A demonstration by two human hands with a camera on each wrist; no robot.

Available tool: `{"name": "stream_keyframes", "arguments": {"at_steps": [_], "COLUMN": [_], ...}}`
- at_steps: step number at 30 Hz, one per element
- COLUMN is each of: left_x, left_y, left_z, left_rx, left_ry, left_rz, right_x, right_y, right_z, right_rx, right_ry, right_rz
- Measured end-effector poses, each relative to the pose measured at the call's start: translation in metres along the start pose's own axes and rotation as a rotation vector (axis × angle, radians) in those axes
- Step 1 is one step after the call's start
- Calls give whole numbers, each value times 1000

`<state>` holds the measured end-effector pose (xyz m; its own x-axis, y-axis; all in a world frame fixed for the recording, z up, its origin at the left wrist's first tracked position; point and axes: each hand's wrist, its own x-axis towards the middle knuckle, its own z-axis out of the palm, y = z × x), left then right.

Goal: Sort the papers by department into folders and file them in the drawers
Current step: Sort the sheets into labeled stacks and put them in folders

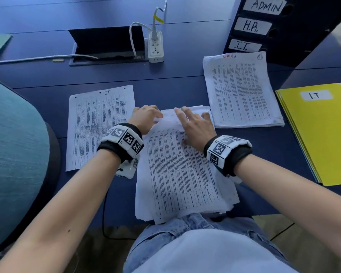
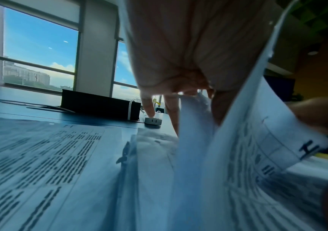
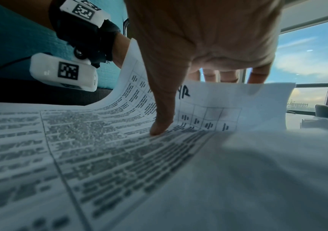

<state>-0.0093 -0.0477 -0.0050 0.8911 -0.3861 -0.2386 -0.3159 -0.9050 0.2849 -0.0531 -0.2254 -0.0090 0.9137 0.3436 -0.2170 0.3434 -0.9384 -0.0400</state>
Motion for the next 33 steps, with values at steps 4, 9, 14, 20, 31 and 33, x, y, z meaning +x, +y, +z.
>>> {"name": "stream_keyframes", "arguments": {"at_steps": [4,9,14,20,31,33], "left_x": [-3,-2,3,1,2,0], "left_y": [-1,3,0,0,1,0], "left_z": [-1,2,8,5,-17,-19], "left_rx": [-177,-337,-149,-245,-653,-639], "left_ry": [-53,-101,-53,53,-105,-134], "left_rz": [38,-137,-157,-194,-308,-307], "right_x": [-6,-23,-31,-21,-6,-7], "right_y": [-3,-7,-7,-6,-4,-5], "right_z": [-5,-6,-2,-3,-7,-8], "right_rx": [-129,-179,-86,41,74,60], "right_ry": [12,76,-7,-11,3,20], "right_rz": [-44,-158,-229,-196,-165,-181]}}
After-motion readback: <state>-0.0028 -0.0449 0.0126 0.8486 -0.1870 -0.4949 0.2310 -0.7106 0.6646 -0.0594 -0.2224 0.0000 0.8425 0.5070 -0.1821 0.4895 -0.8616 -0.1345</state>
